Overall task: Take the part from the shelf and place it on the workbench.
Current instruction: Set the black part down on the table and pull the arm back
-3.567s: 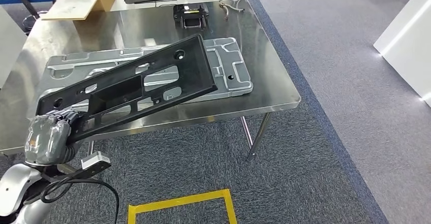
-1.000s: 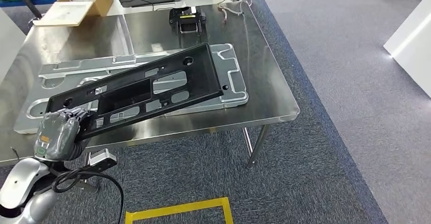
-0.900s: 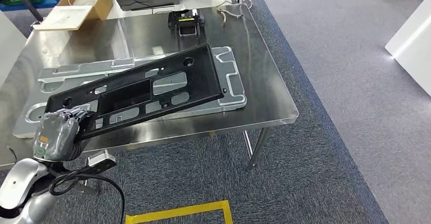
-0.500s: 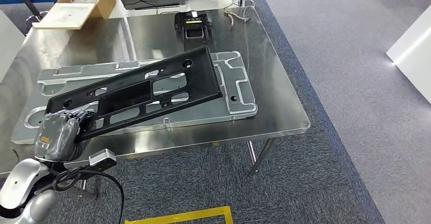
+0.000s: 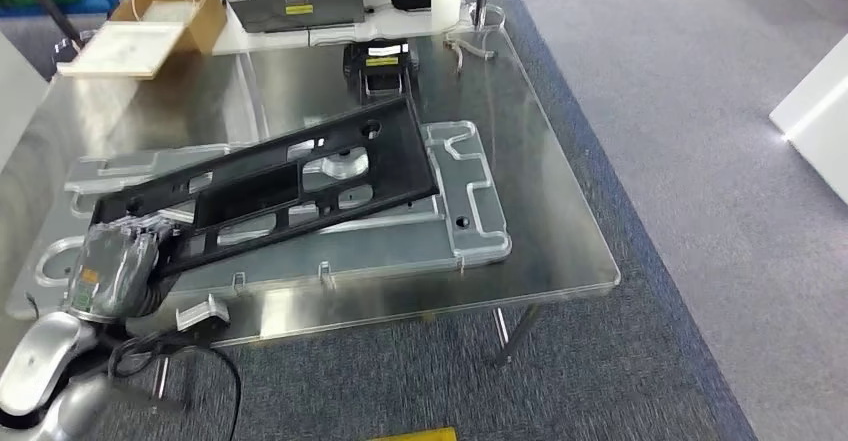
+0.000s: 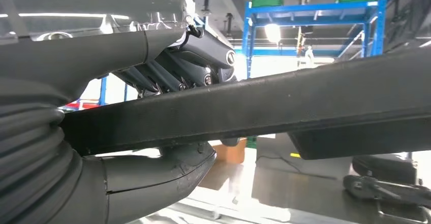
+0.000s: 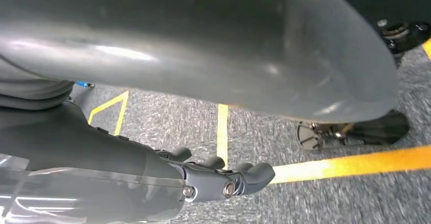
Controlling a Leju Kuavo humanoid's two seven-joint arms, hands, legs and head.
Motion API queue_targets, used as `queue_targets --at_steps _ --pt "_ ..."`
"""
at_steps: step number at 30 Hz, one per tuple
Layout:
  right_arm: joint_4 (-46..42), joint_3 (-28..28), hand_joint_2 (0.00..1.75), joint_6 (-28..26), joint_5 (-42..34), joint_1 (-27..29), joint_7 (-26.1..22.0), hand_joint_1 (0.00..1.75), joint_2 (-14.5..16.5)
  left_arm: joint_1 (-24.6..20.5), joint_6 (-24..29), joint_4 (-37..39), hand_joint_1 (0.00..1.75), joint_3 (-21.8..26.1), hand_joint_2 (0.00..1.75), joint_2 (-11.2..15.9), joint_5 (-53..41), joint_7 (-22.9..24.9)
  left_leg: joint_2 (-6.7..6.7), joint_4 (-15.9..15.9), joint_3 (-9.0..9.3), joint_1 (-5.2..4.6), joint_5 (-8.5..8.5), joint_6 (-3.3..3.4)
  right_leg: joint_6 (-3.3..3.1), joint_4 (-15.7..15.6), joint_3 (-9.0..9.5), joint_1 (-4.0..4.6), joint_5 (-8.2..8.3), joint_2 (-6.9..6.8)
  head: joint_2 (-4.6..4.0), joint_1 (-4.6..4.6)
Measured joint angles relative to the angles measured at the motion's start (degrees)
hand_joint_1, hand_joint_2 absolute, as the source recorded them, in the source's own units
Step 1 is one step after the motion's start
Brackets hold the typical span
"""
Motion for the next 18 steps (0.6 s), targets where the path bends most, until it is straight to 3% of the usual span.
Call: queue_targets --at_steps 2,4,5,6,7,9,11,15,16,18 --pt "0.0 0.0 0.00 0.0 0.0 0.0 0.0 0.00 0.1 -0.1 0.0 0.0 1.75 0.0 1.75 0.1 0.0 0.0 0.15 4.1 -1.73 0.21 -1.98 -0.67 -0.45 -0.5 1.44 -0.30 -0.56 -0.05 0.00 -0.01" --pt "0.0 0.0 0.00 0.0 0.0 -0.1 0.0 0.00 0.1 -0.1 0.0 0.0 1.75 0.0 1.75 0.2 0.1 0.0 0.19 10.7 -5.86 0.55 -5.05 -1.39 -0.61 -0.5 2.29 -0.38 -1.42 -0.04 0.00 -0.01" --pt "0.0 0.0 0.00 0.0 0.0 -0.1 0.0 0.00 0.1 0.0 0.0 0.0 1.75 0.0 1.75 0.2 0.1 0.0 0.20 13.1 -7.80 0.77 -5.82 -1.66 -0.52 -0.5 2.75 -0.42 -1.88 0.00 0.00 -0.01" --pt "0.0 0.0 0.00 0.0 0.0 -0.1 0.0 0.00 0.1 0.1 -0.1 0.0 1.75 0.0 1.75 0.2 0.1 0.0 0.21 13.7 -8.97 0.97 -5.39 -1.90 -0.36 -0.5 3.30 -0.48 -2.37 0.03 0.00 -0.01" --pt "0.0 0.0 0.00 0.0 0.0 0.0 0.0 0.00 0.1 0.1 -0.1 0.0 1.75 0.0 1.75 0.2 0.1 0.0 0.24 12.2 -9.18 1.15 -3.57 -2.10 -0.14 -0.4 3.99 -0.58 -2.92 0.05 0.00 -0.01" --pt "0.0 -0.1 0.00 0.0 0.0 0.1 0.1 0.00 0.1 0.2 -0.2 0.0 1.75 0.0 1.75 0.2 0.1 0.0 0.37 5.5 -7.62 1.39 1.94 -2.32 0.45 -0.4 5.57 -0.82 -4.14 0.06 0.00 0.01" --pt "0.0 -0.1 0.00 0.0 0.0 0.1 0.1 0.00 0.2 0.1 -0.4 0.1 1.75 -0.1 1.75 0.2 0.2 0.1 0.63 0.5 -6.48 1.11 4.22 -1.89 1.18 -0.3 6.36 -0.90 -5.06 0.05 0.00 -0.01" --pt "0.0 -0.1 0.00 0.0 0.0 -0.2 0.2 0.00 0.2 -0.1 -4.0 0.3 1.75 -0.3 1.75 0.2 3.6 -0.4 0.58 -0.7 -5.57 0.95 4.07 0.16 2.56 0.8 6.68 -0.79 -5.75 -0.07 0.00 -0.04" --pt "0.0 -0.1 0.00 0.1 0.1 -0.2 0.1 0.00 0.2 -0.5 -5.8 0.5 1.75 -0.4 1.75 0.2 6.0 -0.9 0.54 -0.8 -5.11 1.07 4.01 0.46 2.76 2.4 5.96 -0.81 -6.15 -0.08 0.00 -0.04" --pt "0.0 -0.1 0.00 0.5 0.4 -0.3 0.0 0.00 0.2 -1.8 -10.1 1.5 1.75 -0.5 1.75 0.1 11.6 -2.3 0.52 -1.1 -4.46 1.07 3.74 1.01 3.09 8.5 2.29 -0.94 -8.14 -0.09 0.00 -0.03"
